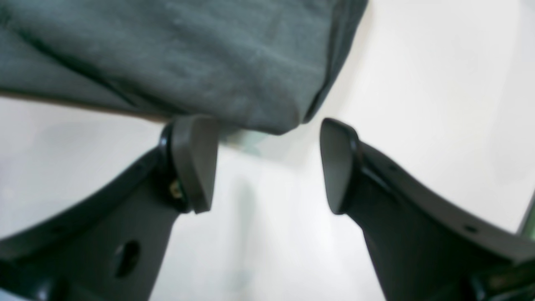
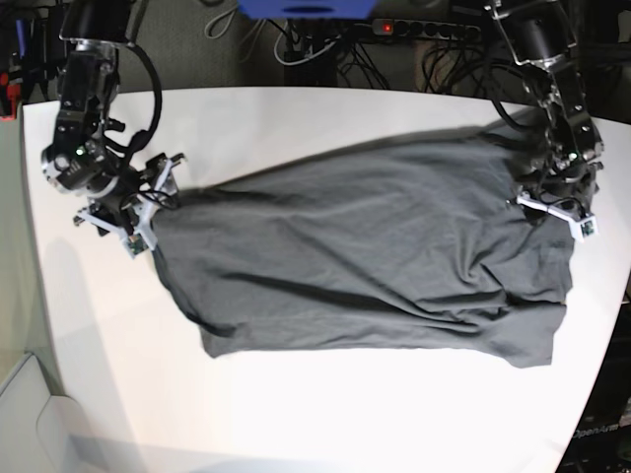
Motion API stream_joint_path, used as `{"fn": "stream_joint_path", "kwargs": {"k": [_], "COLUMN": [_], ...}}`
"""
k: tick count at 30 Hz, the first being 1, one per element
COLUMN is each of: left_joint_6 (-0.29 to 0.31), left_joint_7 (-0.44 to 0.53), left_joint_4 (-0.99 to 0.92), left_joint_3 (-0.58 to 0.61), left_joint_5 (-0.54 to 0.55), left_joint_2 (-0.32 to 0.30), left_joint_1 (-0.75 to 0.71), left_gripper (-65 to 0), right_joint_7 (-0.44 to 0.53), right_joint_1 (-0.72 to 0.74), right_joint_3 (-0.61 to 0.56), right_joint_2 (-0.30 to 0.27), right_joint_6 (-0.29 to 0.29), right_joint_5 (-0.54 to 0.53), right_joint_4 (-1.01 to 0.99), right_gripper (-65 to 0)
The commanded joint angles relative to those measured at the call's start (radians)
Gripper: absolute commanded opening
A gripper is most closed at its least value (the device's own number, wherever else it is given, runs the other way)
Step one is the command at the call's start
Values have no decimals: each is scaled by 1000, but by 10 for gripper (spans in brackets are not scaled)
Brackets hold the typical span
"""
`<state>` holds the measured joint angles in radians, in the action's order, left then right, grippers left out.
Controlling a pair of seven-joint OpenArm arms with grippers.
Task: Layout the t-shirt on the table in an organized manner, then fold the t-shirt properly
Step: 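Release the shirt end and move the right gripper onto the shirt body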
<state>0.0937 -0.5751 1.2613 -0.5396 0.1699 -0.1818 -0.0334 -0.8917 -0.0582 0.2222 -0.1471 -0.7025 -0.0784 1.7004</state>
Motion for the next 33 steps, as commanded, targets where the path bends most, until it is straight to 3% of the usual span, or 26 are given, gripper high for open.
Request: {"fn": "stream_joint_path", "kwargs": {"k": [1, 7, 16, 19, 25, 33], "left_joint_6": [-8, -8, -8, -8, -8, -8], "left_joint_7": [-105, -115, -115, -115, -115, -115], "left_joint_4": [-18, -16, -16, -16, -16, -16], "left_joint_3": [2, 0, 2, 2, 2, -3], "left_joint_5": [9, 3, 4, 6, 1, 4], "left_joint_2": [1, 0, -2, -2, -2, -2], "left_joint_1": [-16, -13, -15, -15, -16, -20], "left_gripper": [-247, -247, -247, -247, -247, -247], "right_joint_7": [15, 61, 64, 64, 58, 52], "right_joint_1": [24, 113, 143, 153, 214, 346], "right_joint_3": [3, 4, -62, -114, -209, -488], "right_joint_2": [-9, -13, -6, -6, -6, -3], "right_joint_6": [4, 4, 4, 4, 4, 4], "right_joint_5": [-5, -5, -7, -7, -7, -5], "right_joint_4": [-7, -178, -204, -199, -199, -204], "right_gripper": [-255, -255, -265, -349, -650, -650]}}
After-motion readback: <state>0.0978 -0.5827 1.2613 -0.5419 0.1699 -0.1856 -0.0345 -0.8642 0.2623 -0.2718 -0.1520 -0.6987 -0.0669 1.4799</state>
